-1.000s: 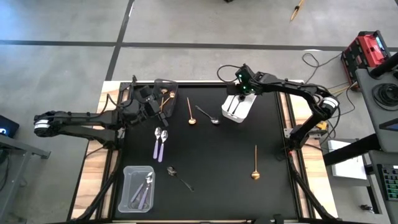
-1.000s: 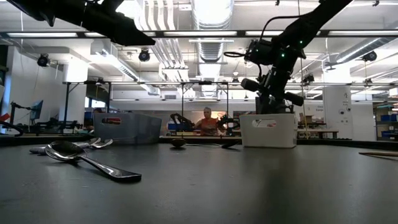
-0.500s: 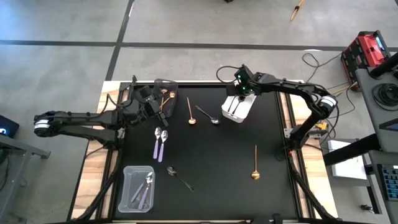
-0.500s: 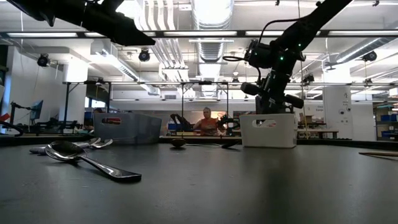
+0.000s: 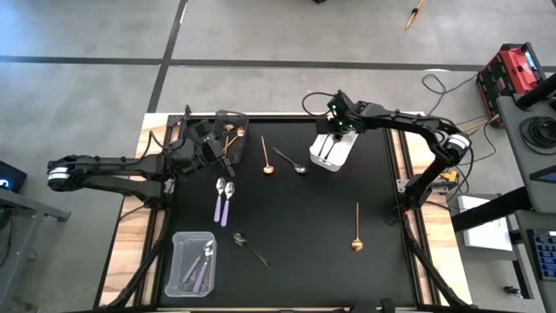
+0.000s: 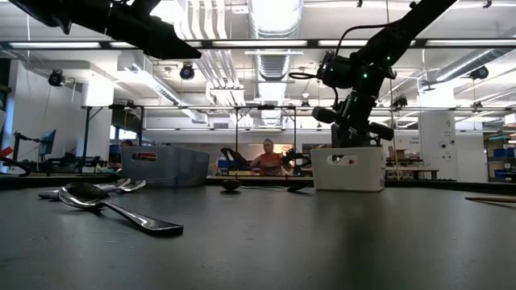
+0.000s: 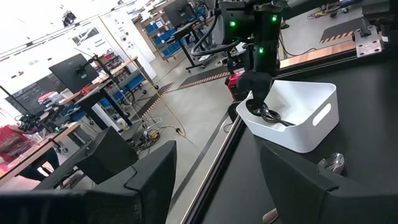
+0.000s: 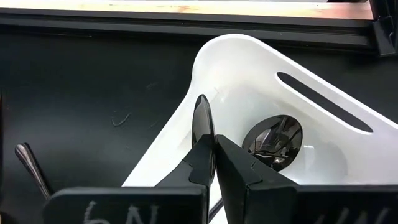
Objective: Sort silverware by color (type)
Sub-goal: Put the black spoon into the white bin
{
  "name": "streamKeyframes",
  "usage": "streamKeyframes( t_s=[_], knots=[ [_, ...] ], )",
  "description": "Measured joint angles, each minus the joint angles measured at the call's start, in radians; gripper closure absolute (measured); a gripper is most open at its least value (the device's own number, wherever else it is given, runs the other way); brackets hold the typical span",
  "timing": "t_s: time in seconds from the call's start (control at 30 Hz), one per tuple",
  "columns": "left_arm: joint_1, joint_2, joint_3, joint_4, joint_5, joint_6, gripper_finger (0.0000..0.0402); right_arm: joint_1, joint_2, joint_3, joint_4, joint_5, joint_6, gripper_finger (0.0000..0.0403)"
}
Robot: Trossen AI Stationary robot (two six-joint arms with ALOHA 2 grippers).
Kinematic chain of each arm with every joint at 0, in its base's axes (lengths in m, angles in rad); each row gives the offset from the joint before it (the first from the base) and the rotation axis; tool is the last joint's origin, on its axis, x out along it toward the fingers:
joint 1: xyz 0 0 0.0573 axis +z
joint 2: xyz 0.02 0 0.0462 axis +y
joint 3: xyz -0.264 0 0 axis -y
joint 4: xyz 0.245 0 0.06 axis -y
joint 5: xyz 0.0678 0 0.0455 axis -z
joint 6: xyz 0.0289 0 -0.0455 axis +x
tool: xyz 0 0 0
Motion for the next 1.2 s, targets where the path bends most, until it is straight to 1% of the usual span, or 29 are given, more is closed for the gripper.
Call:
streamKeyframes(
  t_s=[0.33,1.2],
  knots=[
    [0.000,0.000,0.000,0.000,0.000,0.000,0.0189,0.000,0.000,0.000,0.000,0.010,-0.001,0.0386],
    [0.000,0.000,0.000,0.000,0.000,0.000,0.0189,0.000,0.000,0.000,-0.001,0.019,-0.014,0.0385]
  ],
)
